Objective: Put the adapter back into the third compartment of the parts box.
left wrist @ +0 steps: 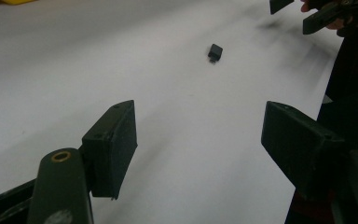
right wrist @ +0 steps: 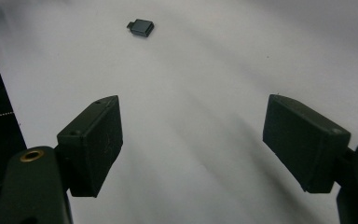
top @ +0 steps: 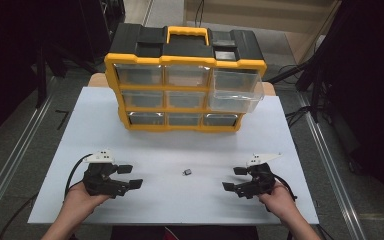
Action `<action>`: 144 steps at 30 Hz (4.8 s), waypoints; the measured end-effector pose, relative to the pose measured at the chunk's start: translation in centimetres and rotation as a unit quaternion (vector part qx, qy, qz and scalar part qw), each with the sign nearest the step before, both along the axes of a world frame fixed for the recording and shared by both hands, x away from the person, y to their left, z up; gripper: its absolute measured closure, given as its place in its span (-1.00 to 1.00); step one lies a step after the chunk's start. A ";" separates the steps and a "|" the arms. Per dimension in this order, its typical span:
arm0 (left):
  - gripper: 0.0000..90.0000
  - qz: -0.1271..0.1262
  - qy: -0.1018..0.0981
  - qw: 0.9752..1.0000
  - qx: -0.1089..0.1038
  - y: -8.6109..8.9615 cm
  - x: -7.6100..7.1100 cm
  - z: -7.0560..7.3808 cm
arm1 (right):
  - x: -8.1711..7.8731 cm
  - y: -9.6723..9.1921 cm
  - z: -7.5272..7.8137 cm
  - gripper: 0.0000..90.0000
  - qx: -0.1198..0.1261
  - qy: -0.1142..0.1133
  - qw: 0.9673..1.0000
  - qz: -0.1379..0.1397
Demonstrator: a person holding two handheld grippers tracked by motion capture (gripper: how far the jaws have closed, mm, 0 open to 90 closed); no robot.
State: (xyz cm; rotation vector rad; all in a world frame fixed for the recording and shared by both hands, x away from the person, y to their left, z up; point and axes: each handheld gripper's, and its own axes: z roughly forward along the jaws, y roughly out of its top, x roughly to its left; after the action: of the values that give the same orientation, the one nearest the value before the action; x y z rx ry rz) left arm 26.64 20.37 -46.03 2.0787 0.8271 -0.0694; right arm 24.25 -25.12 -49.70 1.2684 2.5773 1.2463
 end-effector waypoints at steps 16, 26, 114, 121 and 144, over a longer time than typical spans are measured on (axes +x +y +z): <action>-0.38 -0.030 -0.009 0.999 0.016 -2.6 1.4 1.4 | 0.0 0.0 0.0 -0.60 -0.002 0.001 1.000 0.001; -0.38 -0.033 0.002 0.999 -0.002 -4.0 2.7 1.8 | 0.1 0.1 0.0 -0.60 -0.005 -0.001 1.000 0.003; -0.35 -0.140 -0.019 0.984 0.109 -16.0 6.3 -1.4 | 0.1 -0.1 -0.2 -0.60 -0.010 0.001 1.000 0.004; -0.35 -0.146 -0.026 0.981 0.127 -16.3 6.1 -2.1 | 0.1 -0.1 -0.2 -0.60 -0.012 0.002 1.000 0.003; 0.15 -0.121 -0.068 0.976 0.167 -16.5 4.7 -3.5 | 0.2 -0.3 -0.2 -0.60 -0.014 0.003 1.000 0.000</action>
State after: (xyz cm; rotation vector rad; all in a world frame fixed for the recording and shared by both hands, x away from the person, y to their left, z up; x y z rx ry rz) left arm 31.32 3.83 -49.56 2.4639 0.5239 0.0855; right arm 24.40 -25.38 -49.87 1.2693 2.5878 1.2051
